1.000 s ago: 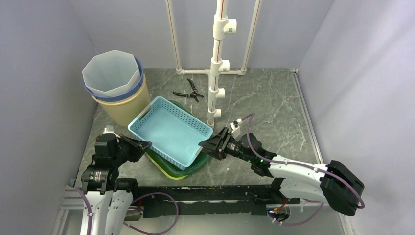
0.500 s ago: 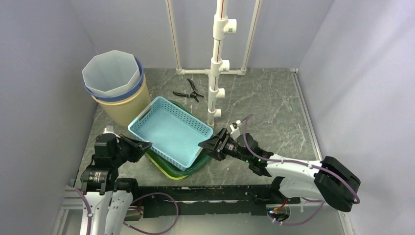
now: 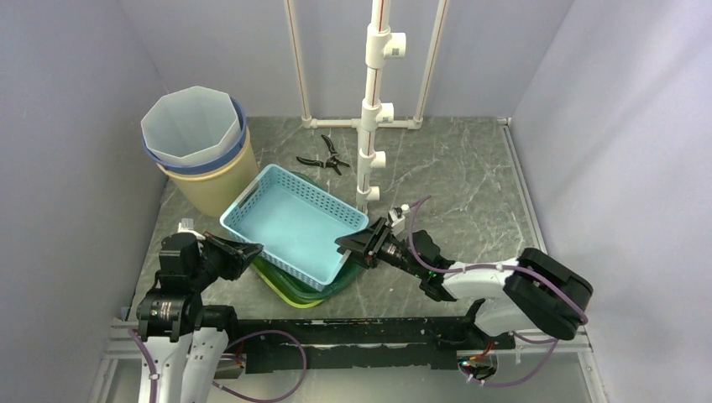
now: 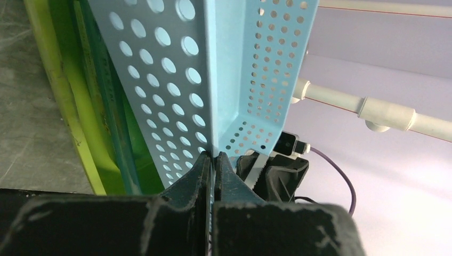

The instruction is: Turn the large container upside down

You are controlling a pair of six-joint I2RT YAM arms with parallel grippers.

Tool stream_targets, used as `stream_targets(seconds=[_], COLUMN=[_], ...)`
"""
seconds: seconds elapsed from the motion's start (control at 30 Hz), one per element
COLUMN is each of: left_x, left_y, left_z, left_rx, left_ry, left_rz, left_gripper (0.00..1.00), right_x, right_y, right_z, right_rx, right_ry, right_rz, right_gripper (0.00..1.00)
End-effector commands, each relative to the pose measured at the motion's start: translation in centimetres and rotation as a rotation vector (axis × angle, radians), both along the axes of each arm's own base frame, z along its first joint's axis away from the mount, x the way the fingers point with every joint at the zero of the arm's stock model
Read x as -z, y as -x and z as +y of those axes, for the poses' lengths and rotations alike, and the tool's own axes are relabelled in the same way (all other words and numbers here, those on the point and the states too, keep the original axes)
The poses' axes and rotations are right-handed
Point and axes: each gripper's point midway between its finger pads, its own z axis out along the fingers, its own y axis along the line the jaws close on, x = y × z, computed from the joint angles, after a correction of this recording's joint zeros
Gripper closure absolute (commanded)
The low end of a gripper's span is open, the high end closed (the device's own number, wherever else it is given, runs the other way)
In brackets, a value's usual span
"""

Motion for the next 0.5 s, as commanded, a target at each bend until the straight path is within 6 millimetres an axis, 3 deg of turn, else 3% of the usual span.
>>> stream_targets(seconds=[0.0,0.1,0.23,0.47], left_x=[-2.18,-1.85,-1.53,-1.45], left_y=[-0.17,-0.20,0.07,0.22], left_z=[-0.65,-1.03,-0.76,-0.18], left_rx=[0.022,0.040,0.025,0.008], left_ry=[0.041,0.059,0.048,0.008], left_rz=[-0.065,-0.055,-0.048,-0.044], left_gripper=[0.97,0.97,0.97,0.97], right_x=[-5.27,-5.81,-6.22,-5.59], right_y=[0.08,0.03,0.10,0.63], right_z=[0.27,0.20,-0.10,-0.31], right_rx=[-0.016,-0.015,-0.011,-0.025], right_ry=[-0.228,-0.278,-0.326,-0.310], right_rz=[-0.096,-0.113,-0.123,-0.115], right_gripper=[0.52,0.53,0.65,0.79])
